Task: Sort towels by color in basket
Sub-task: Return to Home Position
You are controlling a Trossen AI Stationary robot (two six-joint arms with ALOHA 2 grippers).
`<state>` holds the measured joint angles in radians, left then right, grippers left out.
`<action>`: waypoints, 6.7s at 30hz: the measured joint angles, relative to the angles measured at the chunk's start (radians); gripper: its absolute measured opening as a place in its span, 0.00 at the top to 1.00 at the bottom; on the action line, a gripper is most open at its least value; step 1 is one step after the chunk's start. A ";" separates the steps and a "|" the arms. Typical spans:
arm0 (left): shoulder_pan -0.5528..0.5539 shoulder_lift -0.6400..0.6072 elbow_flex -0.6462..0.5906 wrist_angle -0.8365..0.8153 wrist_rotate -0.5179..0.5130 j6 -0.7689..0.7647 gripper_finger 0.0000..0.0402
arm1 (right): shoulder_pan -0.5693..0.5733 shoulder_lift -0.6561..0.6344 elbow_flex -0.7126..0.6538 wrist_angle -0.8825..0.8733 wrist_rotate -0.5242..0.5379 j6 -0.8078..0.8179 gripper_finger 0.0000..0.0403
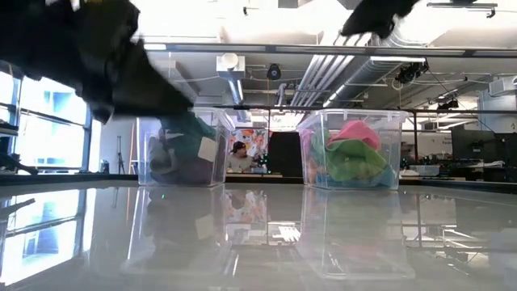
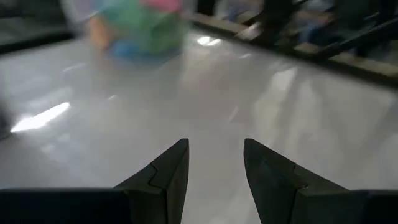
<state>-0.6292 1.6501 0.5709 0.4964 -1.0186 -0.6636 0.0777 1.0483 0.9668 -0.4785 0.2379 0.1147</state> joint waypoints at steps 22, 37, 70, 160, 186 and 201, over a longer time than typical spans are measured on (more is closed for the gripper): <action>0.009 -0.874 -0.370 0.333 0.327 0.617 0.65 | 0.415 -0.172 -0.423 0.514 0.059 0.112 0.72; 0.052 -1.445 -0.551 -0.067 0.295 0.493 0.67 | 0.525 -0.631 -0.664 0.512 0.246 0.136 0.72; 0.591 -1.641 -0.555 -0.395 0.924 0.352 1.00 | -0.015 -1.040 -0.937 0.454 -0.141 0.058 0.83; 0.592 -1.629 -0.560 -0.484 0.978 0.553 1.00 | -0.090 -1.041 -0.958 0.498 -0.249 0.016 1.00; 0.592 -1.629 -0.559 -0.484 0.978 0.553 1.00 | -0.090 -1.041 -0.958 0.498 -0.249 0.016 1.00; 0.592 -1.629 -0.559 -0.484 0.978 0.553 1.00 | -0.090 -1.041 -0.958 0.498 -0.249 0.016 1.00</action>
<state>-0.0376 0.0212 0.0116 0.0124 -0.0406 -0.1108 -0.0128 0.0071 0.0086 0.0196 -0.0109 0.1303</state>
